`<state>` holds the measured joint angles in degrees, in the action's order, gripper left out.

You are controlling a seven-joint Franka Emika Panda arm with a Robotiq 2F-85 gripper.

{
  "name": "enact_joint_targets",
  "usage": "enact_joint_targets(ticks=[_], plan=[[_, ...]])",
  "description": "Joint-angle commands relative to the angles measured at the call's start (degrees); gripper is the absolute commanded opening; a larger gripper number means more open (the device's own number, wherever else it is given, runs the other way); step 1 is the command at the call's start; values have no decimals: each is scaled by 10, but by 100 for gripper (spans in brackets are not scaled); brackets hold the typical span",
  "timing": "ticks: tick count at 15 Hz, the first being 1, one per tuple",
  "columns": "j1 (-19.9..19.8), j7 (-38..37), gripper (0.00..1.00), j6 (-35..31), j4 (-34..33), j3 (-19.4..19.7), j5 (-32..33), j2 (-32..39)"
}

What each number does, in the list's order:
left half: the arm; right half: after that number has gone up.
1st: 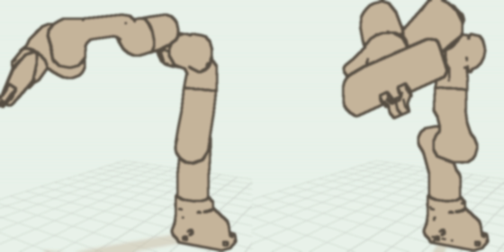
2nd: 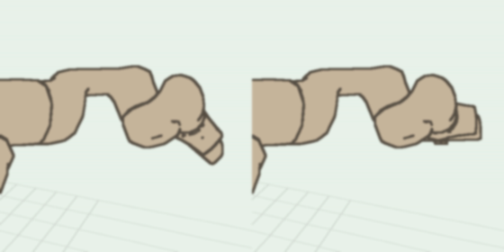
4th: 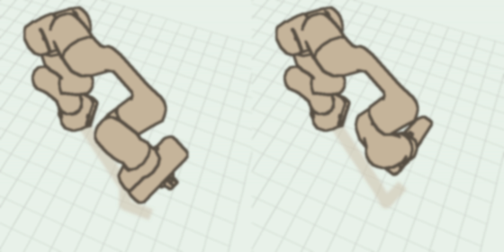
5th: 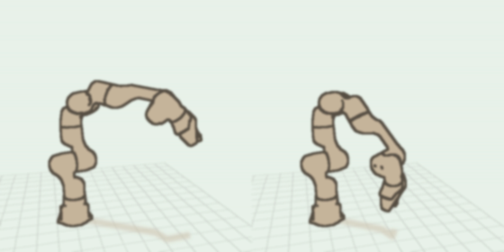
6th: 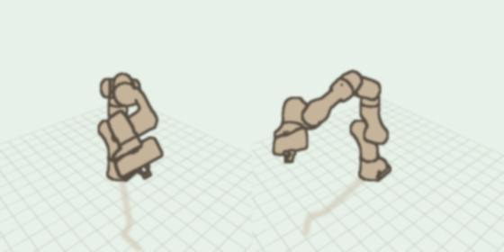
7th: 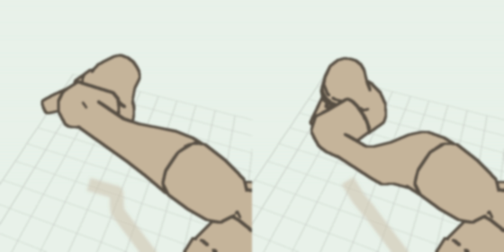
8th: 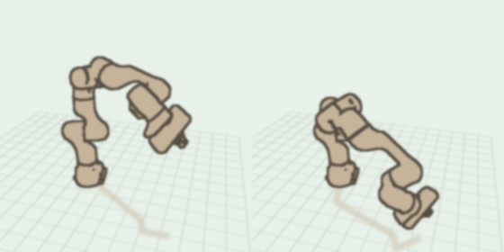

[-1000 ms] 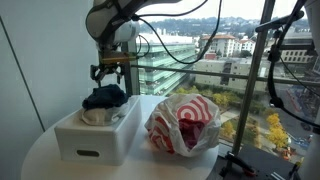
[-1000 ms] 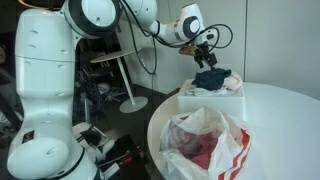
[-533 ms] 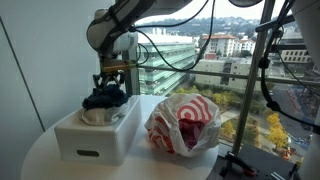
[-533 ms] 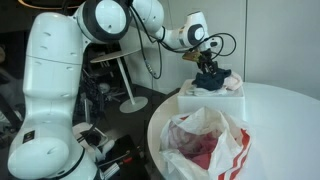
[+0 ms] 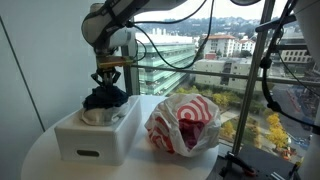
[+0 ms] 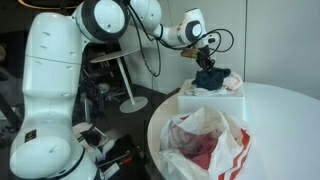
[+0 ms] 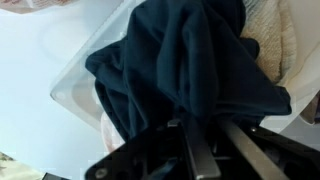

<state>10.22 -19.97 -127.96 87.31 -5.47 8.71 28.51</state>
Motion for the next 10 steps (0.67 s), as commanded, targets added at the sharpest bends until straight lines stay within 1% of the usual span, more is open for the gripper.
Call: enact_joint_targets(ticks=[1, 2, 4, 6, 10], plan=[[18, -9, 0, 35, -4, 12, -12, -32], [21, -10, 5, 42, 0, 9, -14, -47], [35, -30, 4, 40, 23, 10, 3, -99], [51, -66, 4, 10, 54, 16, 33, -148], [70, -204, 3, 1, 118, 9, 116, -262]])
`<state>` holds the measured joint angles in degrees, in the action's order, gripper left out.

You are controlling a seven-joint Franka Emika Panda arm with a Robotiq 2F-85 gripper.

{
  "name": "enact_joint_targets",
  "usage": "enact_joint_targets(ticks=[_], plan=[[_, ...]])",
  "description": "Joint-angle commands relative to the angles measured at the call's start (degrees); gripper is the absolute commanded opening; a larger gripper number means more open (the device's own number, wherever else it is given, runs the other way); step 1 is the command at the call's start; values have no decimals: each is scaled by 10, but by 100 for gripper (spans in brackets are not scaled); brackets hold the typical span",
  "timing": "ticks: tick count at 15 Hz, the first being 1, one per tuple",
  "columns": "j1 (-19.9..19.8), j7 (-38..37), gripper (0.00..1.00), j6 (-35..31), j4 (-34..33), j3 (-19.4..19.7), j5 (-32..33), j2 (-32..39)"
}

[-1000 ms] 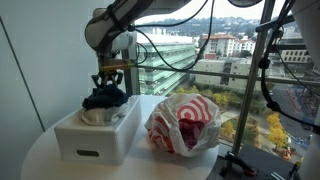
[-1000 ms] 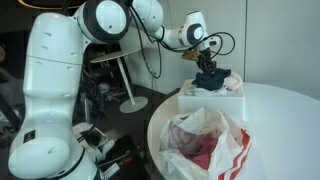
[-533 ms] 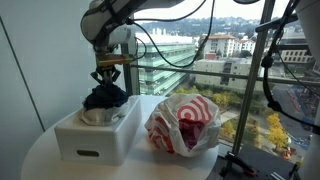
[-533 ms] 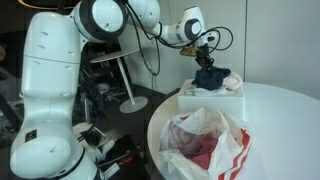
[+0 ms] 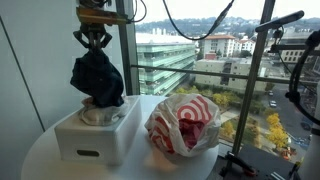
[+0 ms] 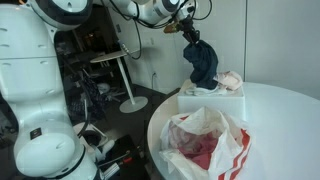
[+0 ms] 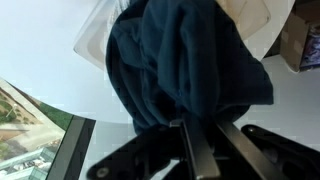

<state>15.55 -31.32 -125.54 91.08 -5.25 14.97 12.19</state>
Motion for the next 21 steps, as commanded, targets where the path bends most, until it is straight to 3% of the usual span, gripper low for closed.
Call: enact_joint_targets(ticks=[1, 5, 9, 10, 17, 21], plan=[[15, -129, 3, -21, 102, -1, 73, -130], [-12, -273, 3, -12, 196, -46, 134, -260], [-52, -389, 3, 4, 297, -94, 132, -397], [-32, -424, 3, 11, 326, -79, 137, -432], [-19, -591, 3, 107, 498, -80, 104, -679], [-5, -582, 3, 162, 605, -33, 86, -818]])
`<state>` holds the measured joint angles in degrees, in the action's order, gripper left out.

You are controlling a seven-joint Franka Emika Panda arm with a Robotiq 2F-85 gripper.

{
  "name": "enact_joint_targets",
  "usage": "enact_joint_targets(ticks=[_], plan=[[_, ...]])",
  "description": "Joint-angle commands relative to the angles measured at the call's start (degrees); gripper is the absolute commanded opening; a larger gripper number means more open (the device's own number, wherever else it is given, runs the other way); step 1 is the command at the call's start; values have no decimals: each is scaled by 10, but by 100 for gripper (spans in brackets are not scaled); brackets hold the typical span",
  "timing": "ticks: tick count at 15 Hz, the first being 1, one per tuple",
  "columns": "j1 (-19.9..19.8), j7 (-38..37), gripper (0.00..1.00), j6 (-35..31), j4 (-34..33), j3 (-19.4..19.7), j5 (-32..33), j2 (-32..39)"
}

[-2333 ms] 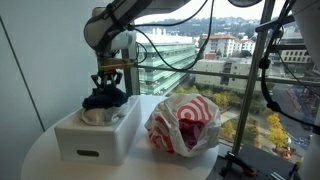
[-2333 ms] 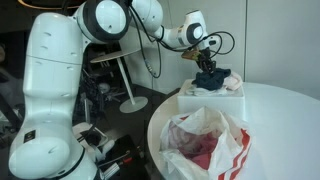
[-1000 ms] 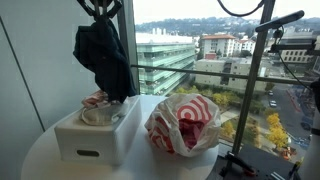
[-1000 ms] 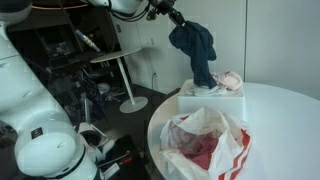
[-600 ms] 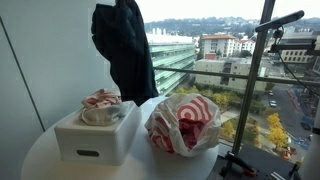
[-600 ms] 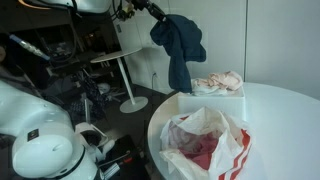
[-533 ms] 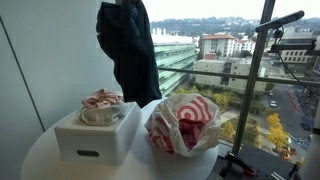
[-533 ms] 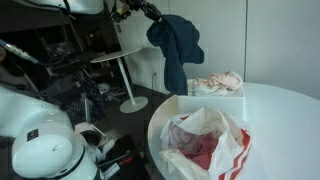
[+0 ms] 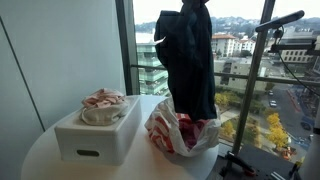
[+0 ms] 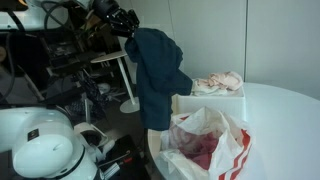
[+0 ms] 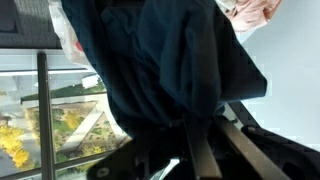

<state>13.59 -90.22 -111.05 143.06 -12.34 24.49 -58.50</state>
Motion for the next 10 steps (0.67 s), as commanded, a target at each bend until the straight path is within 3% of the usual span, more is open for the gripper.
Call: enact_joint_targets(ticks=[1, 5, 6, 10], plan=[[-27, 52, 3, -6, 109, 41, -39, -127], [-85, 143, 3, -57, 172, 94, -32, -131], [-53, 121, 3, -44, 150, 122, 14, -110], [-80, 127, 3, -65, 162, 127, 58, -136]])
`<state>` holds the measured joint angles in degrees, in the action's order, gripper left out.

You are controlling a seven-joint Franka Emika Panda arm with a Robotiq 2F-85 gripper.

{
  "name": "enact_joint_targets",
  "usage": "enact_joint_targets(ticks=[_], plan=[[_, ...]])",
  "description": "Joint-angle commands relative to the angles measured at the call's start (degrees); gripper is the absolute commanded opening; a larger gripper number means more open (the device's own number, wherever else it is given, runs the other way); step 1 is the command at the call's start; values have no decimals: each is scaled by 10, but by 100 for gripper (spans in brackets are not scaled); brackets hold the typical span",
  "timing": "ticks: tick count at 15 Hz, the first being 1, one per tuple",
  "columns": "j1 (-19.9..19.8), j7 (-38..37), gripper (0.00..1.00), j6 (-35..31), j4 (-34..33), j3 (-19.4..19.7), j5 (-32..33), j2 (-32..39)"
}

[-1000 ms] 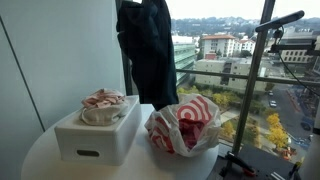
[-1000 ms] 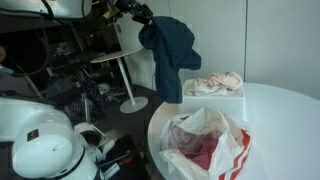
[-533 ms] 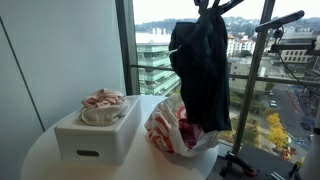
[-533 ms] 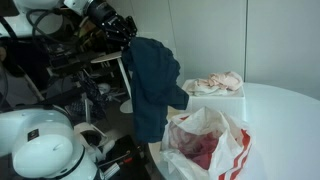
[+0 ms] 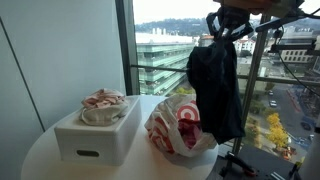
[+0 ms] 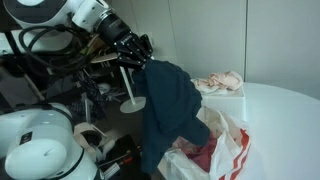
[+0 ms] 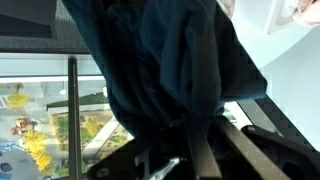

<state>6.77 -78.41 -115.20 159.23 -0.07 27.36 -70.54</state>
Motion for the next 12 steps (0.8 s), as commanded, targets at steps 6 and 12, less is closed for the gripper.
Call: enact_joint_targets(ticks=[6, 12], plan=[[-85, 90, 3, -146, -19, -67, 9, -17], [-137, 144, 3, -285, -32, -72, -43, 82]])
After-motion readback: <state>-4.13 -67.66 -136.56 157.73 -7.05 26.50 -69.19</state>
